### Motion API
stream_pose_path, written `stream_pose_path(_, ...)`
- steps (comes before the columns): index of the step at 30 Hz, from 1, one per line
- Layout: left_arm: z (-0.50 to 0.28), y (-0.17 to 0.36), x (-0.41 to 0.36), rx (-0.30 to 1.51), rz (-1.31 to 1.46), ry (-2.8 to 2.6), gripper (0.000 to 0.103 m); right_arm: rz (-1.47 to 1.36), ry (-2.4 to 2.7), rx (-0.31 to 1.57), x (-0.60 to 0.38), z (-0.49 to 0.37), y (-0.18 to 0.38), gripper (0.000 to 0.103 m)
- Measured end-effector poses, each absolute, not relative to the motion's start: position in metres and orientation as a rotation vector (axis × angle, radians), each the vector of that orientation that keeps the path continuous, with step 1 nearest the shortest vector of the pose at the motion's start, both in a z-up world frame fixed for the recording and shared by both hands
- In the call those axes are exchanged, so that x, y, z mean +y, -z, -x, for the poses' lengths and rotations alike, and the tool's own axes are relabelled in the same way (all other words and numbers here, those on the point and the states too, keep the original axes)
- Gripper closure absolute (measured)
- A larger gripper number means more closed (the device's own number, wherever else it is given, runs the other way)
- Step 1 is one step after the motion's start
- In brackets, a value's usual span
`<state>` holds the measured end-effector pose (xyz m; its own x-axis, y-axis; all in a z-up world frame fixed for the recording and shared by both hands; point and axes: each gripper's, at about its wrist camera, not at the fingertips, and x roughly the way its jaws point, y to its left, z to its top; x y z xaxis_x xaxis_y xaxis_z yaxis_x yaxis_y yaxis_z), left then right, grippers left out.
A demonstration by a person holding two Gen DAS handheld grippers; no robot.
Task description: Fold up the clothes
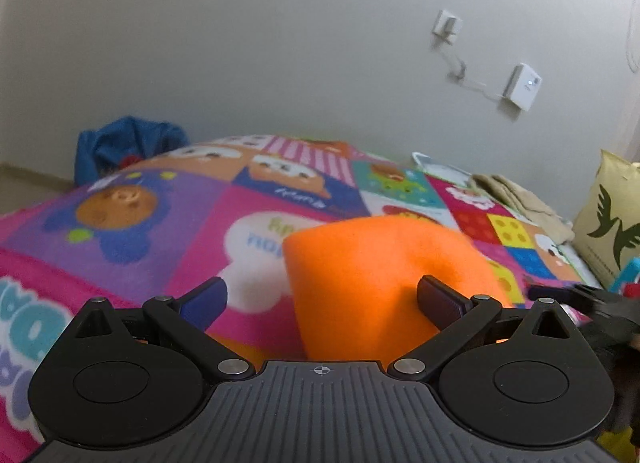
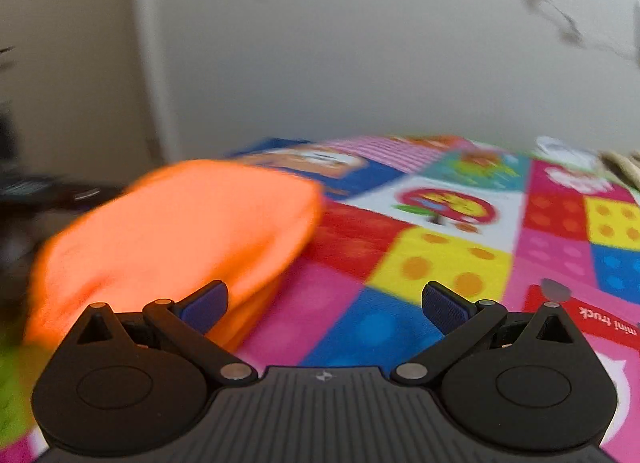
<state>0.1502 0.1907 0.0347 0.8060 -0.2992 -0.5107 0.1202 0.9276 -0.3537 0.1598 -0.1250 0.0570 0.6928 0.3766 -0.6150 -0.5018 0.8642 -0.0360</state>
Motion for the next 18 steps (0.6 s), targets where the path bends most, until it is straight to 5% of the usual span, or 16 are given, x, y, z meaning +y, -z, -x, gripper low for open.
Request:
stream_pose_path(7, -0.166, -0.053, 0.165, 0.608, 0.290, 0.352, 0.013, 0.536, -0.620, 0.492, -0.081, -0.089, -0.044, 0.000)
stream_pose_path(18, -0.113, -0.065, 0.150, 0.540, 0.110, 0.374, 0.006, 0.576, -0.711, 0.367, -0.072, -0.040, -0.068, 0.000)
